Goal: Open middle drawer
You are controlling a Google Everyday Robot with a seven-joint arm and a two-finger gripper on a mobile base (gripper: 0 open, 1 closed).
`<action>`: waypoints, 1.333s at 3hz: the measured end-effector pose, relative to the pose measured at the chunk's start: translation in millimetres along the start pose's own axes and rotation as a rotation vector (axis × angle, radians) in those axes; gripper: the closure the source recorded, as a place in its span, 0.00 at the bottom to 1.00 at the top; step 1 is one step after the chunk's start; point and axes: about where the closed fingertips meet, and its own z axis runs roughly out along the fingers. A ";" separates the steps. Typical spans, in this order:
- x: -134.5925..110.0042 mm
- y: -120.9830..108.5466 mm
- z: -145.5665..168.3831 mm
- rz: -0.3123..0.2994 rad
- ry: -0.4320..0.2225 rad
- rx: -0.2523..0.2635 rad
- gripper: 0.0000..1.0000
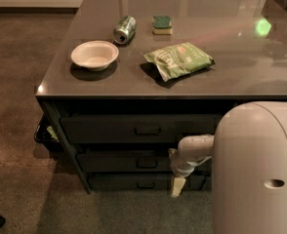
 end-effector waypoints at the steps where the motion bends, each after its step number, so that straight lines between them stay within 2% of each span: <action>1: -0.7 22.4 -0.3 0.029 -0.016 -0.080 0.00; 3: -1.4 17.0 -5.4 0.029 -0.016 -0.080 0.00; 4: -1.8 24.2 -7.5 0.033 -0.022 -0.103 0.00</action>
Offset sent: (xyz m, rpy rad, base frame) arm -0.2413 0.0127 0.0126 0.2514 0.7457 -0.2074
